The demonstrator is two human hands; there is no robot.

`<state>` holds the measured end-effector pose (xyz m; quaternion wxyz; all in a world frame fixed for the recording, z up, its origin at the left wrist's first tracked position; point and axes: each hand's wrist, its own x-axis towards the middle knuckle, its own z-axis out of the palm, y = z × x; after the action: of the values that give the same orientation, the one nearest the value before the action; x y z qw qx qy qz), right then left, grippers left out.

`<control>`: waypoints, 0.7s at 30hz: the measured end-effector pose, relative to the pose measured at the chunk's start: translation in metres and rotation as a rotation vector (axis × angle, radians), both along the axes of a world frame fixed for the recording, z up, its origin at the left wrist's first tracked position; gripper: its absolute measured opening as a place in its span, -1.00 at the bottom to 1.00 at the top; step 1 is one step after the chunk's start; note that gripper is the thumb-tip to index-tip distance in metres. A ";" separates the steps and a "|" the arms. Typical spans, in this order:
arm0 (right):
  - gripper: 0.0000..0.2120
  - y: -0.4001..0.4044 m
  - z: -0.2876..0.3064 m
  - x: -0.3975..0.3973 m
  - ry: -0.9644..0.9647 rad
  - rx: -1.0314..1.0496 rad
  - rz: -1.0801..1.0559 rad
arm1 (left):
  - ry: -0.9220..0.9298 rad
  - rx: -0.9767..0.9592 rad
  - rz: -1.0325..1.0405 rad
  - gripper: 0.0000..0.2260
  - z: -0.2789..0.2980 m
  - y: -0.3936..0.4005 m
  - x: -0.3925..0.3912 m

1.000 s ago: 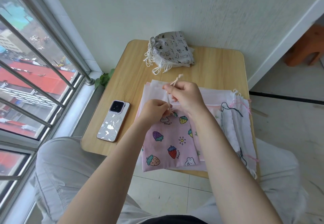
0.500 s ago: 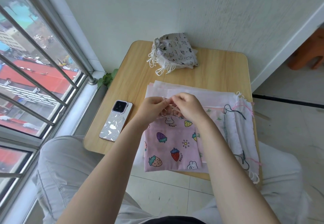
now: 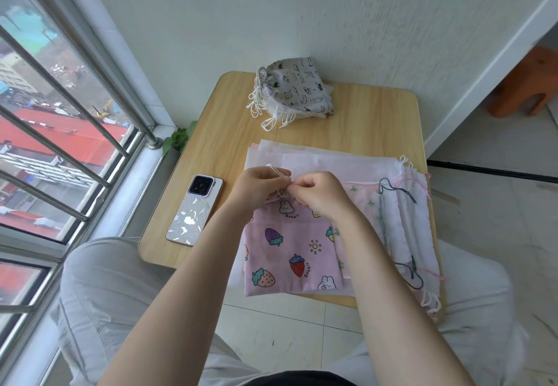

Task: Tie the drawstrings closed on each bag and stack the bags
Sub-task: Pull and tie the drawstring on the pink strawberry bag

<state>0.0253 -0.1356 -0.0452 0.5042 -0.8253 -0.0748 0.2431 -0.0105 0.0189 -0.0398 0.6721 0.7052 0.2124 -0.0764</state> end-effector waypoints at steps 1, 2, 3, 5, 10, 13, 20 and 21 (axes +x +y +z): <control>-0.79 0.000 0.000 0.000 -0.012 -0.023 0.032 | 0.001 0.004 -0.026 -0.91 0.000 0.001 -0.001; -0.80 -0.001 0.000 0.001 -0.023 -0.048 0.071 | 0.001 0.012 -0.045 -0.90 0.000 0.002 -0.001; -0.82 -0.001 0.001 0.001 -0.032 -0.079 0.105 | 0.001 0.021 -0.056 -0.87 0.000 0.003 -0.002; -0.83 -0.003 0.002 0.003 -0.064 -0.128 0.122 | -0.006 0.033 -0.068 -0.83 0.001 0.002 -0.003; -0.79 0.000 -0.004 0.012 -0.166 -0.077 0.008 | -0.054 0.180 -0.121 -0.83 -0.002 0.003 -0.004; -0.82 0.005 -0.009 0.014 -0.069 -0.011 0.035 | -0.125 0.344 -0.102 -0.84 -0.002 -0.001 -0.005; -0.83 0.004 -0.013 0.007 0.180 0.247 0.051 | -0.279 0.531 -0.005 -0.93 -0.006 -0.002 -0.007; -0.82 0.004 -0.015 0.006 0.217 0.287 0.047 | -0.286 0.542 0.003 -0.94 -0.006 -0.002 -0.007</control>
<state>0.0315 -0.1316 -0.0603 0.6160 -0.7118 -0.0731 0.3294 -0.0178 0.0168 -0.0456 0.4825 0.8622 0.1293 0.0841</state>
